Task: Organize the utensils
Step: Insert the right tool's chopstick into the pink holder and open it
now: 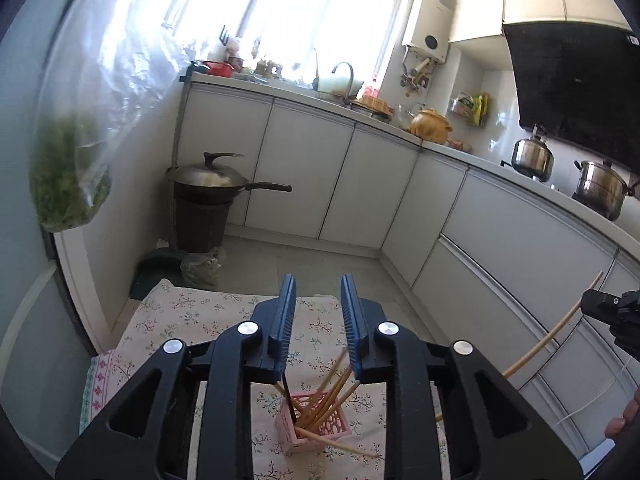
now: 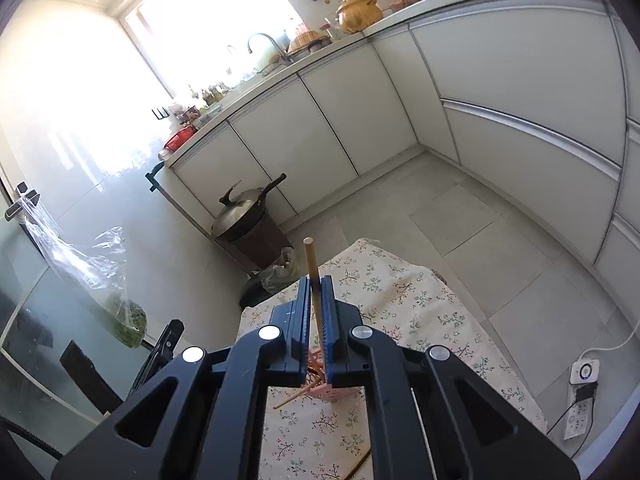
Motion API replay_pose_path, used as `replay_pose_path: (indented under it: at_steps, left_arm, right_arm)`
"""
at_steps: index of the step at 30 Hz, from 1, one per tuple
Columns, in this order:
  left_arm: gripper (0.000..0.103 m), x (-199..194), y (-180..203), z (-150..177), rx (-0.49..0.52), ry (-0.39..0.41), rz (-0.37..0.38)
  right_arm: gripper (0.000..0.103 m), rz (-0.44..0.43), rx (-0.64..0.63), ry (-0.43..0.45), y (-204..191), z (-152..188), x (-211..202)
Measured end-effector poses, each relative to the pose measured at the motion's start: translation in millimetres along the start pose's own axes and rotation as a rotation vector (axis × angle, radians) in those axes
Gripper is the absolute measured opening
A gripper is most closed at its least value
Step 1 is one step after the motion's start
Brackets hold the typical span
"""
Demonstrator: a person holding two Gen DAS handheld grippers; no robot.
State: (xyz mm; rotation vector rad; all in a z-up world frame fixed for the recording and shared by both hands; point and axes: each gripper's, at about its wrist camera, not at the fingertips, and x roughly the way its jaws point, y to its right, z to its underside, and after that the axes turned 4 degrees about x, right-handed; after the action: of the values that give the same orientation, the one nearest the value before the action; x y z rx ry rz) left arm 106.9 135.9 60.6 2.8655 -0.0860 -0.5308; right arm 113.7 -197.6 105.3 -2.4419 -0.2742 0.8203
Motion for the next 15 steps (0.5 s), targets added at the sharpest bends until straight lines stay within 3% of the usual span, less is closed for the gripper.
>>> replay_pose_path:
  at_steps: [7, 15]
  left_arm:
    - [0.031, -36.1, -21.9, -10.0, -0.057, 0.029, -0.007]
    - [0.032, -26.2, -35.3, -10.3, -0.080, -0.001, -0.012]
  right_arm:
    - [0.006, 0.005, -0.066, -0.007, -34.5, -0.9, 20.4]
    - [0.006, 0.031, -0.127, -0.044, -67.2, 5.8, 60.9]
